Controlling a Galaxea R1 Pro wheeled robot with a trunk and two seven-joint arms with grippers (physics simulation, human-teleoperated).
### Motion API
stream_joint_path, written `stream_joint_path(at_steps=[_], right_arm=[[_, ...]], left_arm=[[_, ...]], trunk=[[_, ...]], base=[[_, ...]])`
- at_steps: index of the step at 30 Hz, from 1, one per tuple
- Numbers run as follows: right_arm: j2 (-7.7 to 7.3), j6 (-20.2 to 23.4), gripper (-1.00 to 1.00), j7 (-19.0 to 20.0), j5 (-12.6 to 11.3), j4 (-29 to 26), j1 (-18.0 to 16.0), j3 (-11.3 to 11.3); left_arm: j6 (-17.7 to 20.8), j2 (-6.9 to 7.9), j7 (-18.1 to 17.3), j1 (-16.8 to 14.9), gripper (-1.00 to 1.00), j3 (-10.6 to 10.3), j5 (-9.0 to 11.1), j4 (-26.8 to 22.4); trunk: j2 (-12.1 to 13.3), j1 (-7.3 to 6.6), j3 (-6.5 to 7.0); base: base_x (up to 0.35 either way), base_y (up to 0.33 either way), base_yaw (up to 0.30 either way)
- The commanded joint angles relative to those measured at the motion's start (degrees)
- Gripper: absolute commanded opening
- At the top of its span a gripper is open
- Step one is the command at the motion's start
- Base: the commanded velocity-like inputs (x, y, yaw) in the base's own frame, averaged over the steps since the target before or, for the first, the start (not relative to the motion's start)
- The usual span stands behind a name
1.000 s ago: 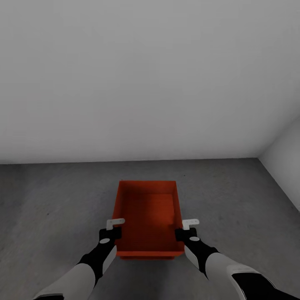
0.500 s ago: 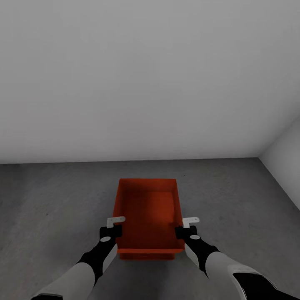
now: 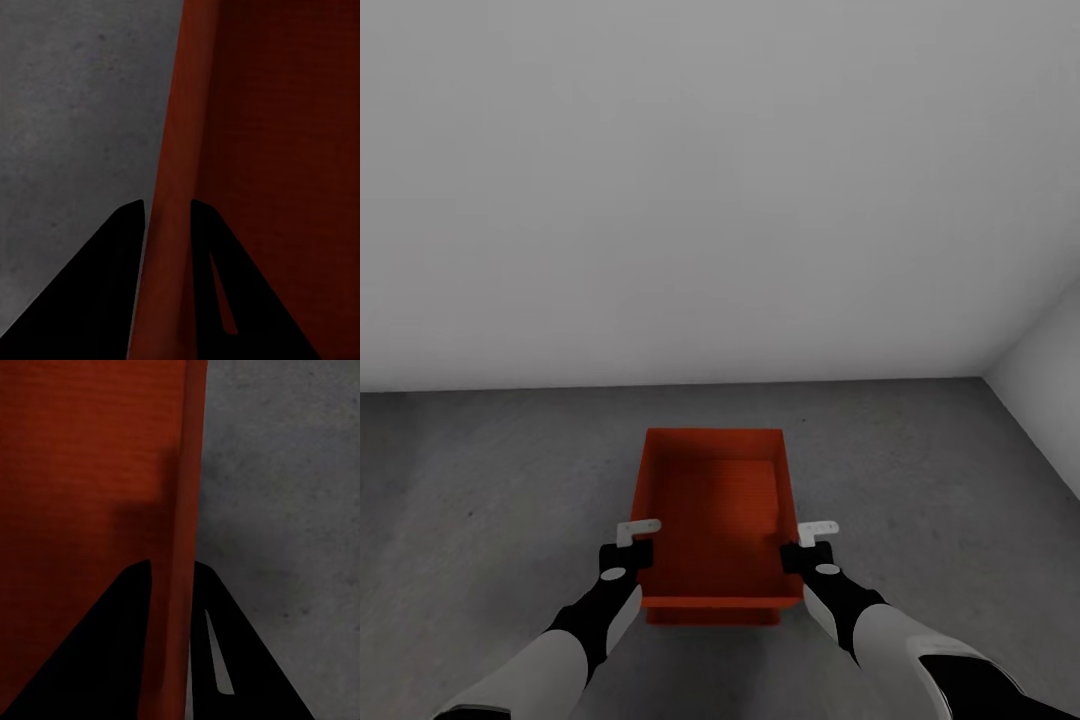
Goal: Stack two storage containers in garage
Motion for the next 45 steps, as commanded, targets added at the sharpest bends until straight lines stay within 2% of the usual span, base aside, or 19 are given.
stream_joint_path(at_steps=[1,26,45], right_arm=[[0.05,-0.2,-1.0,-0.1,0.9,-0.1,-0.1,-1.4],[0.05,-0.2,-1.0,-0.2,1.0,-0.1,-0.1,-1.4],[0.05,-0.2,-1.0,-0.2,1.0,-0.1,-0.1,-1.4]], left_arm=[[-0.2,1.7,4.7,0.0,-1.0,-0.6,0.2,1.7],[-0.3,1.7,4.7,0.0,-1.0,-0.6,0.2,1.7],[-0.2,1.7,4.8,0.0,-1.0,-0.6,0.2,1.7]], trunk=[[-0.5,0.23,-0.22],[-10.5,5.72,-4.71],[-10.5,5.72,-4.71]], base=[[0.0,0.0,0.0],[0.0,0.0,0.0],[0.0,0.0,0.0]])
